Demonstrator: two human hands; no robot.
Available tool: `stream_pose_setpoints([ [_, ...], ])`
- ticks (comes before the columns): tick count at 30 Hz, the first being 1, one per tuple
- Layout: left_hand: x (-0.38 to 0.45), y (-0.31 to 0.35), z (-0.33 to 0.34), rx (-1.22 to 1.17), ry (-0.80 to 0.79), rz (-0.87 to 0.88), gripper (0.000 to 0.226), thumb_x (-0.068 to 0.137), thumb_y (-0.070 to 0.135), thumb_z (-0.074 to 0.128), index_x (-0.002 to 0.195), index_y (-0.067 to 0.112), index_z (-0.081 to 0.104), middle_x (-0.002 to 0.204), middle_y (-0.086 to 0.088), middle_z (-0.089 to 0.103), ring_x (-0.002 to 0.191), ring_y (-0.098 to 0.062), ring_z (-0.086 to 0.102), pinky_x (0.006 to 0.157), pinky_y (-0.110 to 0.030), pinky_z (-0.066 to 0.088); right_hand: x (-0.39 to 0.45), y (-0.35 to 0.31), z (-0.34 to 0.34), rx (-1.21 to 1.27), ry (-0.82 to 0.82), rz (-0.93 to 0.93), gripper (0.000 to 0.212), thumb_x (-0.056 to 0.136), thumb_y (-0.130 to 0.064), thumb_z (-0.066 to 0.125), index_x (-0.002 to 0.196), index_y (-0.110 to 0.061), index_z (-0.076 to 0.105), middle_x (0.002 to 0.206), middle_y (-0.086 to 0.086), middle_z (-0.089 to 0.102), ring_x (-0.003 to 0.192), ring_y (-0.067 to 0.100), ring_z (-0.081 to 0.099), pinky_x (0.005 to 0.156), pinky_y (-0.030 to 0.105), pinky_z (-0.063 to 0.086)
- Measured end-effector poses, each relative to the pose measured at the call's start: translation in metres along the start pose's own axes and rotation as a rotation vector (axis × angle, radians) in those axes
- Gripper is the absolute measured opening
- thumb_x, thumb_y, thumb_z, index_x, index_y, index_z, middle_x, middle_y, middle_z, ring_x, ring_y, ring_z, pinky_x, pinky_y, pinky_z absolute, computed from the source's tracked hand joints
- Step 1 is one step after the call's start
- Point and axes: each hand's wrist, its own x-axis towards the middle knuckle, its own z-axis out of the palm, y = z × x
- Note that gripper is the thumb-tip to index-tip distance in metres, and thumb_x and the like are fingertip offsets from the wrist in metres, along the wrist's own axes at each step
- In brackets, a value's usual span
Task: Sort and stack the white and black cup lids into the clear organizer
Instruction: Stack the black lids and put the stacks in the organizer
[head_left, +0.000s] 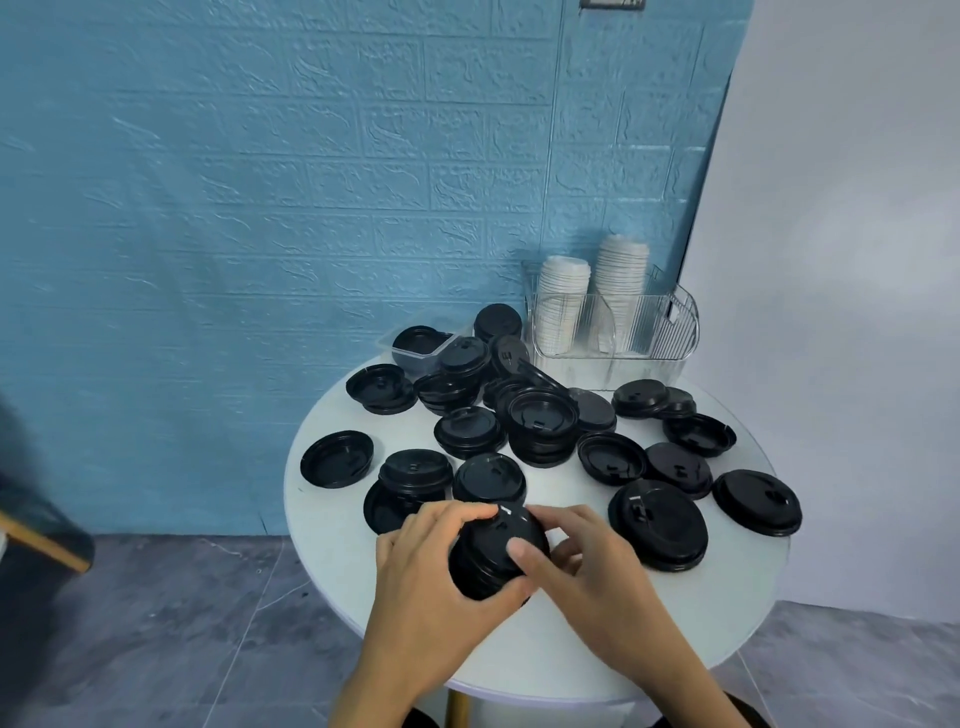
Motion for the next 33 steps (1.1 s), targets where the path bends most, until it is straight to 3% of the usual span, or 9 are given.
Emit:
stream_pose_setpoints([
  [3, -0.001, 0.000, 0.002, 0.012, -0.041, 0.003, 0.055, 0.067, 0.068, 0.072, 0.108, 0.057, 0.038, 0.115, 0.040, 0.049, 0.114, 0.018, 0.038, 0.091, -0.019, 0.034, -0.004, 0.002, 0.001, -0.055, -0.052, -0.056, 0.063, 0.075, -0.075, 0.060, 0.130, -0.046, 0.056, 0.116, -0.033, 0.054, 0.110, -0.006, 0.054, 0.093, 0.013, 0.043],
  [6, -0.002, -0.002, 0.005, 0.026, -0.073, -0.015, 0.061, 0.062, 0.072, 0.073, 0.105, 0.061, 0.031, 0.104, 0.035, 0.049, 0.111, 0.023, 0.029, 0.081, -0.017, 0.037, -0.004, 0.004, -0.001, 0.029, -0.057, -0.038, 0.068, 0.068, -0.071, 0.070, 0.130, -0.044, 0.058, 0.120, -0.034, 0.053, 0.113, -0.003, 0.055, 0.096, 0.024, 0.048],
  [11, -0.001, -0.006, 0.008, -0.015, -0.106, -0.068, 0.067, 0.056, 0.077, 0.073, 0.104, 0.055, 0.032, 0.111, 0.032, 0.055, 0.098, 0.006, 0.054, 0.068, -0.014, 0.042, -0.003, 0.004, -0.004, -0.023, -0.108, -0.112, 0.063, 0.077, -0.066, 0.067, 0.135, -0.045, 0.056, 0.122, -0.035, 0.051, 0.110, -0.007, 0.054, 0.090, 0.017, 0.044],
  [13, -0.002, -0.007, 0.008, -0.023, -0.105, -0.075, 0.072, 0.052, 0.082, 0.075, 0.101, 0.053, 0.032, 0.114, 0.037, 0.054, 0.100, 0.005, 0.055, 0.069, -0.013, 0.043, -0.004, 0.007, -0.016, -0.093, -0.030, -0.176, 0.054, 0.083, -0.066, 0.064, 0.133, -0.044, 0.059, 0.122, -0.035, 0.052, 0.110, -0.006, 0.054, 0.089, 0.015, 0.040],
  [17, 0.000, -0.005, 0.009, -0.038, -0.098, -0.101, 0.074, 0.047, 0.088, 0.073, 0.098, 0.053, 0.032, 0.115, 0.038, 0.054, 0.104, 0.011, 0.052, 0.070, -0.010, 0.041, -0.002, 0.023, -0.059, -0.291, 0.376, -0.230, 0.050, 0.083, -0.065, 0.067, 0.128, -0.041, 0.063, 0.129, -0.028, 0.052, 0.128, 0.001, 0.045, 0.106, 0.028, 0.033],
  [21, 0.000, -0.002, 0.009, -0.053, -0.108, -0.125, 0.074, 0.047, 0.089, 0.072, 0.097, 0.052, 0.032, 0.114, 0.035, 0.055, 0.097, 0.009, 0.056, 0.070, -0.013, 0.042, 0.002, 0.042, -0.077, -0.462, 0.227, -0.021, 0.077, 0.078, -0.068, 0.069, 0.146, -0.047, 0.041, 0.149, -0.023, 0.032, 0.140, 0.008, 0.028, 0.113, 0.028, 0.017],
  [26, -0.001, -0.001, 0.007, -0.037, -0.117, -0.131, 0.079, 0.044, 0.092, 0.072, 0.099, 0.047, 0.038, 0.092, 0.020, 0.055, 0.082, 0.000, 0.057, 0.064, -0.016, 0.041, 0.001, 0.054, -0.072, -0.445, 0.218, -0.017, 0.070, 0.078, -0.052, 0.077, 0.142, -0.045, 0.049, 0.143, -0.023, 0.042, 0.133, 0.008, 0.041, 0.116, 0.034, 0.030],
  [30, 0.000, -0.001, 0.005, -0.019, -0.138, -0.071, 0.077, 0.045, 0.087, 0.073, 0.108, 0.057, 0.042, 0.093, 0.028, 0.052, 0.096, 0.001, 0.052, 0.075, -0.017, 0.046, 0.001, 0.055, -0.071, -0.414, 0.194, -0.055, 0.068, 0.072, -0.053, 0.077, 0.135, -0.047, 0.054, 0.137, -0.034, 0.043, 0.126, -0.001, 0.044, 0.105, 0.024, 0.036],
  [33, 0.001, -0.002, 0.005, -0.027, -0.143, -0.050, 0.078, 0.048, 0.083, 0.075, 0.115, 0.058, 0.044, 0.097, 0.031, 0.052, 0.104, -0.001, 0.048, 0.086, -0.026, 0.050, 0.000, 0.052, -0.070, -0.374, 0.234, -0.088, 0.067, 0.069, -0.050, 0.078, 0.132, -0.047, 0.057, 0.135, -0.035, 0.048, 0.124, -0.003, 0.048, 0.106, 0.026, 0.042],
])
